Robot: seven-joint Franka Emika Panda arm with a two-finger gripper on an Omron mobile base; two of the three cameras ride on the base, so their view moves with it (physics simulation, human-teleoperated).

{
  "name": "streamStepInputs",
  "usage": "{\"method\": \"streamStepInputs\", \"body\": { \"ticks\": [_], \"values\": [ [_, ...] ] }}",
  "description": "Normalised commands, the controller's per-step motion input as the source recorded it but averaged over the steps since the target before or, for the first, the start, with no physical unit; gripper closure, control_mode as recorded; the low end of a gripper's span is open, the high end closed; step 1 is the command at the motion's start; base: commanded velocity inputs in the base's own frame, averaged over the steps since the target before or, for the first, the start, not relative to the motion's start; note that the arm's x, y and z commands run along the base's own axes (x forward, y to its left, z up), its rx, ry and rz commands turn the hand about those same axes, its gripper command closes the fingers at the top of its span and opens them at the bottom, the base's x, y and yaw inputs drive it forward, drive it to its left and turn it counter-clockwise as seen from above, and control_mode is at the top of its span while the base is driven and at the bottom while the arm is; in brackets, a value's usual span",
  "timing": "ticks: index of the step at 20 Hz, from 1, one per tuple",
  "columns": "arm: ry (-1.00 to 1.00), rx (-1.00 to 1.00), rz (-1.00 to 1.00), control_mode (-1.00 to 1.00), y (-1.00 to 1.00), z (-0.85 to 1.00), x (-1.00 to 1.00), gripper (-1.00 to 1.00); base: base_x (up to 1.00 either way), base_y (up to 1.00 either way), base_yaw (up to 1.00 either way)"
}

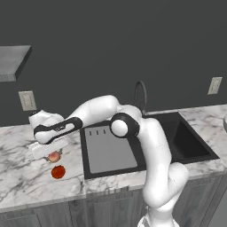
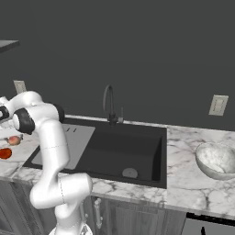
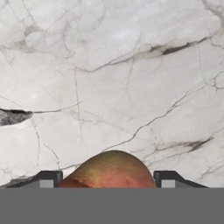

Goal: Remove the tomato and peach from the sink. Then move the bowl and cup from the counter to the sink for washing.

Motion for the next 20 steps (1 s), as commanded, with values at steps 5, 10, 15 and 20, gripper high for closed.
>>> {"method": "streamStepInputs", "body": {
  "ticks": [5, 10, 15, 20],
  "values": [
    [0.04, -0.07, 0.00, -1.00, 0.00, -0.22, 0.00, -1.00, 0.00, 0.00, 0.00],
    [0.01, -0.04, 0.00, -1.00, -0.06, -0.17, -0.02, -1.00, 0.00, 0.00, 0.00],
    [0.00, 0.00, 0.00, -1.00, -0.11, -0.14, -0.07, -1.00, 0.00, 0.00, 0.00],
    [0.00, 0.00, 0.00, -1.00, -0.13, -0.11, -0.12, -1.00, 0.00, 0.00, 0.00]
  ]
}}
